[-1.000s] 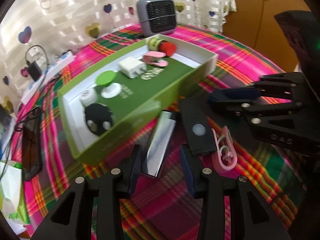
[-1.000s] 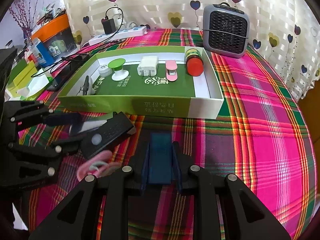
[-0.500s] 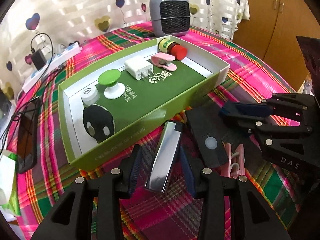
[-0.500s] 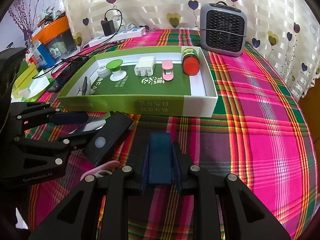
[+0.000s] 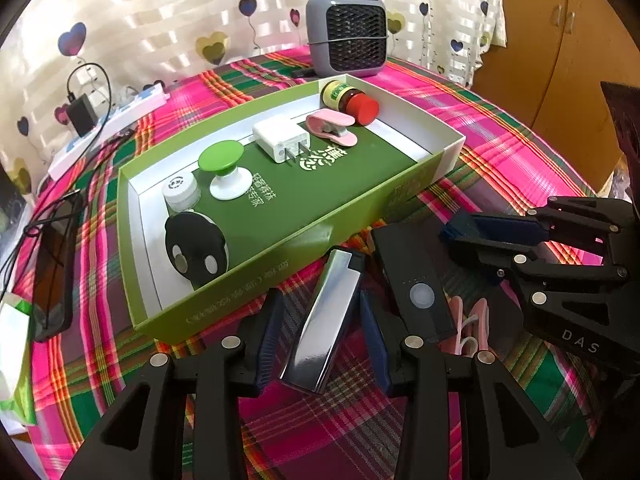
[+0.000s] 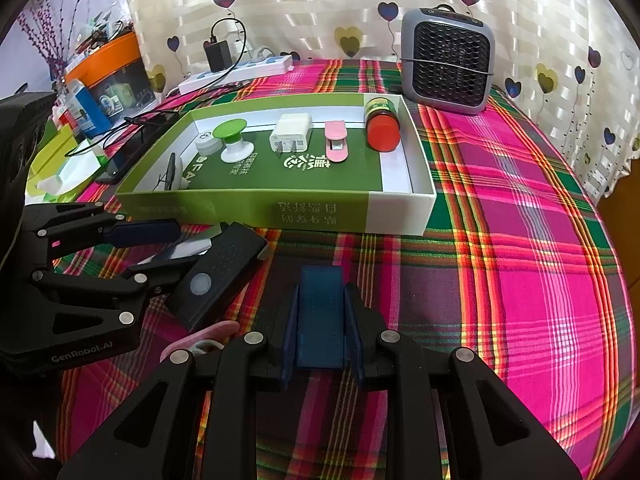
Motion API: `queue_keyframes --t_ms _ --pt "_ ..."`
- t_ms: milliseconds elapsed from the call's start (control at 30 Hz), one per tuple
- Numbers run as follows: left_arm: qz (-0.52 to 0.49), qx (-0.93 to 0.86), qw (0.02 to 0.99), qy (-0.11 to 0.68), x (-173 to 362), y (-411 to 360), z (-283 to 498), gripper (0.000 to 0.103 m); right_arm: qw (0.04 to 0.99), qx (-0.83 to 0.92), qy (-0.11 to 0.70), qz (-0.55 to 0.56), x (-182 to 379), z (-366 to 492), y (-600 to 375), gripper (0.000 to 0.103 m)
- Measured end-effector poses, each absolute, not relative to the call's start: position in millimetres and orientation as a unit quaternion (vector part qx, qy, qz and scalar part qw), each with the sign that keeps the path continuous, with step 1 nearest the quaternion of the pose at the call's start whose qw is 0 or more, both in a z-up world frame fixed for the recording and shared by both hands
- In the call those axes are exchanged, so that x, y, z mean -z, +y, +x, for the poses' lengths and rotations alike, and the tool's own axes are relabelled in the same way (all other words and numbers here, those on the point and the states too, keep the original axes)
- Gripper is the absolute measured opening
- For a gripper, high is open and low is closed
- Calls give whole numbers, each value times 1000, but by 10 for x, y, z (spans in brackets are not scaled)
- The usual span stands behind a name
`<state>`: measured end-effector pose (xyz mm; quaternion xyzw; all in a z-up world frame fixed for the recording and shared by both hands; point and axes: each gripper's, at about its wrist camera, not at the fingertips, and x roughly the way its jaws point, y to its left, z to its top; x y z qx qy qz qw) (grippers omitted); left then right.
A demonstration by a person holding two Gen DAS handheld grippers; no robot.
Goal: Organize rigid objects
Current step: 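Grasp the silver lighter with the left tool while the right tool holds the blue USB stick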
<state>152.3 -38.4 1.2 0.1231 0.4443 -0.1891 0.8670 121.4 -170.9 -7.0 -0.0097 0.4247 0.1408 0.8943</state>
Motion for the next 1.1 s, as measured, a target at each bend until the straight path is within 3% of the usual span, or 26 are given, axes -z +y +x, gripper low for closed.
queue_keyframes --t_ms 100,1100 --pt "123 194 867 442 -14 -390 1504 30 894 -141 425 -10 72 1213 -1710 23" --pt "109 193 871 438 -37 -373 1416 22 895 -140 423 -8 70 1217 -1724 23"
